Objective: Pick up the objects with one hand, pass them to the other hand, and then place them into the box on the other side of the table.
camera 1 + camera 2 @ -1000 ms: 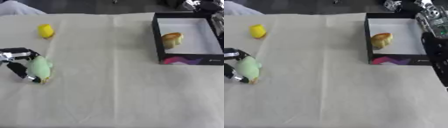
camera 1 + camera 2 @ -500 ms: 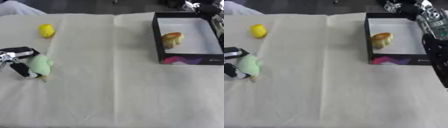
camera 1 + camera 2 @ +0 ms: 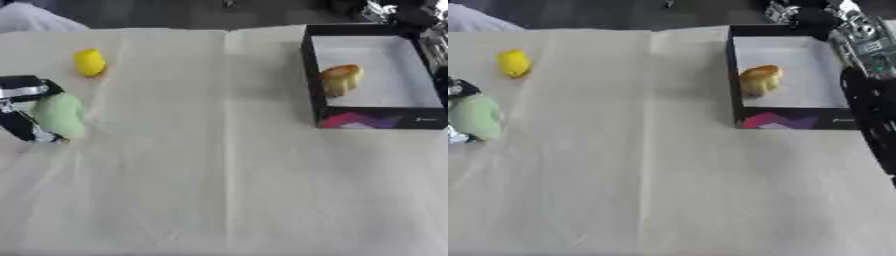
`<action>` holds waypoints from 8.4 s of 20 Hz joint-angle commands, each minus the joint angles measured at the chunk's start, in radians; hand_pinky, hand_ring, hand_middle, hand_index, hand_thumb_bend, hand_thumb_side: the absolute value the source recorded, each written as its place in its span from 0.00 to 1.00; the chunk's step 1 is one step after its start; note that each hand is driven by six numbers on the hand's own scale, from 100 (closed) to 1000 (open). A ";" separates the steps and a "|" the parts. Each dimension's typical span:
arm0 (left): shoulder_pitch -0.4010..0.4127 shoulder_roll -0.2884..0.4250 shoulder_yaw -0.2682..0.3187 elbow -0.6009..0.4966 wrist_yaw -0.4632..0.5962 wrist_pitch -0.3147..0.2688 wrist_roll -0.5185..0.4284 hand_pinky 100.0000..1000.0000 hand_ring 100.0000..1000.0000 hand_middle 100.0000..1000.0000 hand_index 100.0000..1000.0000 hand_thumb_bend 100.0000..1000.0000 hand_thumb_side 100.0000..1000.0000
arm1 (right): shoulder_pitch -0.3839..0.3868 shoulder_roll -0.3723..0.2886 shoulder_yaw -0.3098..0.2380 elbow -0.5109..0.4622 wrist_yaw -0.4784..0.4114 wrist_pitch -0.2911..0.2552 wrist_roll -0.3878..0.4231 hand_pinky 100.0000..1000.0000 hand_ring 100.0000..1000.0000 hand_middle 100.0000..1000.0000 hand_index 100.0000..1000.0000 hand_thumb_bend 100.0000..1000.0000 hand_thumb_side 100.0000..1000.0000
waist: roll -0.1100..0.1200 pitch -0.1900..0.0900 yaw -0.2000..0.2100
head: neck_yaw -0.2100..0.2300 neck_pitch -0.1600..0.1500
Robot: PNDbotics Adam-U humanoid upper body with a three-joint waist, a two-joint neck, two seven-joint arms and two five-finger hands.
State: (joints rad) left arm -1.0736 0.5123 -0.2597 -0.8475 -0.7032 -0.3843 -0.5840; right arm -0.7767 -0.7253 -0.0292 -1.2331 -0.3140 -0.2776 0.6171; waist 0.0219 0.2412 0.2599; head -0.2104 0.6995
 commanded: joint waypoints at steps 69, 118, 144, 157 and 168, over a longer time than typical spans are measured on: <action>0.259 -0.526 0.201 -0.406 -0.861 0.155 0.834 0.70 0.56 0.48 0.57 0.05 0.00 | -0.391 0.526 0.330 0.380 0.589 -0.173 0.016 1.00 1.00 0.96 1.00 0.00 0.28 | -0.030 -0.050 0.000 | -0.110 0.013; 0.239 -0.629 0.186 -0.444 -0.869 0.188 0.920 0.69 0.52 0.44 0.54 0.01 0.00 | -0.378 0.575 0.328 0.338 0.492 0.024 0.093 1.00 1.00 0.89 1.00 0.00 0.51 | -0.044 -0.035 0.003 | -0.136 -0.004; 0.293 -0.523 0.229 -0.470 -0.775 0.227 1.042 0.83 0.83 0.78 0.89 0.87 0.22 | -0.364 0.471 0.303 0.341 0.254 0.272 -0.002 0.88 1.00 0.29 0.83 0.00 0.12 | -0.028 -0.054 -0.002 | -0.150 0.009; 0.286 -0.203 0.256 -0.400 -0.426 0.083 0.930 0.78 0.74 0.72 0.79 0.52 0.20 | -0.291 0.175 0.206 0.168 0.102 0.362 0.115 0.90 1.00 0.33 0.85 0.00 0.11 | -0.024 -0.059 -0.018 | -0.172 0.004; 0.314 0.040 0.365 -0.393 0.022 0.085 0.776 0.80 0.73 0.70 0.76 0.45 0.24 | -0.166 -0.064 0.080 0.191 0.082 0.312 0.197 0.90 1.00 0.33 0.86 0.00 0.11 | -0.018 -0.044 -0.025 | -0.245 -0.039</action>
State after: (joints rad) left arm -0.7465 0.4988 0.0857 -1.2238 -0.7101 -0.3054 0.1927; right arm -0.9285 -0.7336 0.0719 -1.0365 -0.2214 0.0459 0.8103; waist -0.0002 0.2124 0.2356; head -0.4438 0.6782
